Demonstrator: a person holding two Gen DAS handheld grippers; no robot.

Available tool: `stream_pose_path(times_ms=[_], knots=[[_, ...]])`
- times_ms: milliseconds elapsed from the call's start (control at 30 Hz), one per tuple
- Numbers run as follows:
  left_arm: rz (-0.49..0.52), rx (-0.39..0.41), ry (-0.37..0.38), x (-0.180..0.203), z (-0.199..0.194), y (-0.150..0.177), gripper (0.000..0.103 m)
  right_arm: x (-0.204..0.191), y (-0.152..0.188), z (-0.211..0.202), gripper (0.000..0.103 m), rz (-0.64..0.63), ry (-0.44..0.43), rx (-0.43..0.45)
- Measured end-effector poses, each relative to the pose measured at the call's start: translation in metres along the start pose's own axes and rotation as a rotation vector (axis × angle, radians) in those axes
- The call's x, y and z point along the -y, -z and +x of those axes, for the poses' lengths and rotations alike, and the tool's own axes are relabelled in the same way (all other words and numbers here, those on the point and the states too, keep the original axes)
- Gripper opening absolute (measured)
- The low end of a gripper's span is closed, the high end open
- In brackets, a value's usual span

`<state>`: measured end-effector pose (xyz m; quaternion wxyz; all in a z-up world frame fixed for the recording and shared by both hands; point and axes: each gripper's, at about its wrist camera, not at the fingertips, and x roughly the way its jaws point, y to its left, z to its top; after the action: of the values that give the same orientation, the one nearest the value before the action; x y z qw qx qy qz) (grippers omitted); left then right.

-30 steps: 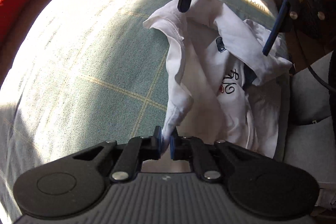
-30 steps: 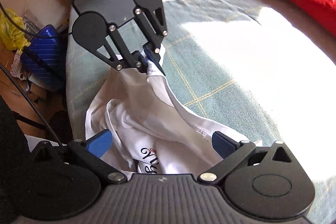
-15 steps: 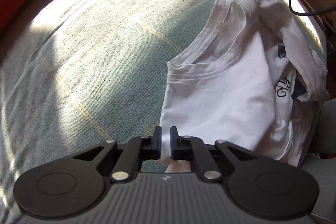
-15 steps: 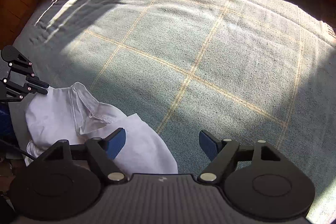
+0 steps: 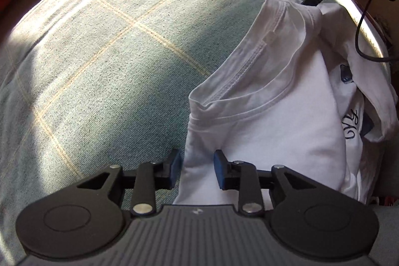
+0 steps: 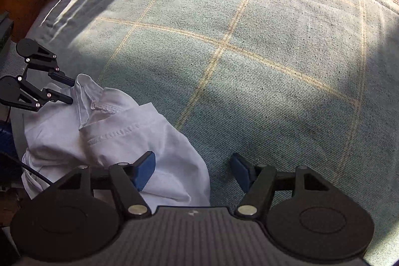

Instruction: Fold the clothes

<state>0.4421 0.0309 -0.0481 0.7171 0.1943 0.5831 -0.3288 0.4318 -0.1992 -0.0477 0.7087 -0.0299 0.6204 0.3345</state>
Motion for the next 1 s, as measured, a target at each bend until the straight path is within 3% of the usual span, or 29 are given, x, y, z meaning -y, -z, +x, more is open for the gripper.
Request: stream_pose_path(times_ms=[167,333,433,600,800,867,1000], knots=[[-0.03,0.031,-0.033,0.006,0.003,0.009,0.045,-0.014,0.015,0.003,0.071,-0.045,-0.039,-0.015],[-0.051,0.059,-0.074,0.014,0.007,0.017,0.045,-0.021,0.028,0.011,0.071,-0.11,-0.008,0.029],[-0.004,0.076,-0.108,0.022,0.012,0.017,0.047,-0.025,0.035,0.015,0.073,-0.139,0.013,0.068],[-0.025,0.115,-0.115,0.021,0.012,0.022,0.049,-0.029,0.041,0.017,0.075,-0.15,0.046,0.115],[0.123,0.146,-0.2,0.045,0.006,0.019,0.043,-0.044,0.043,0.014,0.075,-0.189,0.126,0.137],[0.211,0.161,-0.215,0.051,0.003,0.014,0.042,-0.053,0.043,0.008,0.064,-0.253,0.146,0.139],[0.287,0.175,-0.173,0.046,0.003,-0.001,0.042,-0.067,0.032,0.002,0.063,-0.467,0.16,0.105]])
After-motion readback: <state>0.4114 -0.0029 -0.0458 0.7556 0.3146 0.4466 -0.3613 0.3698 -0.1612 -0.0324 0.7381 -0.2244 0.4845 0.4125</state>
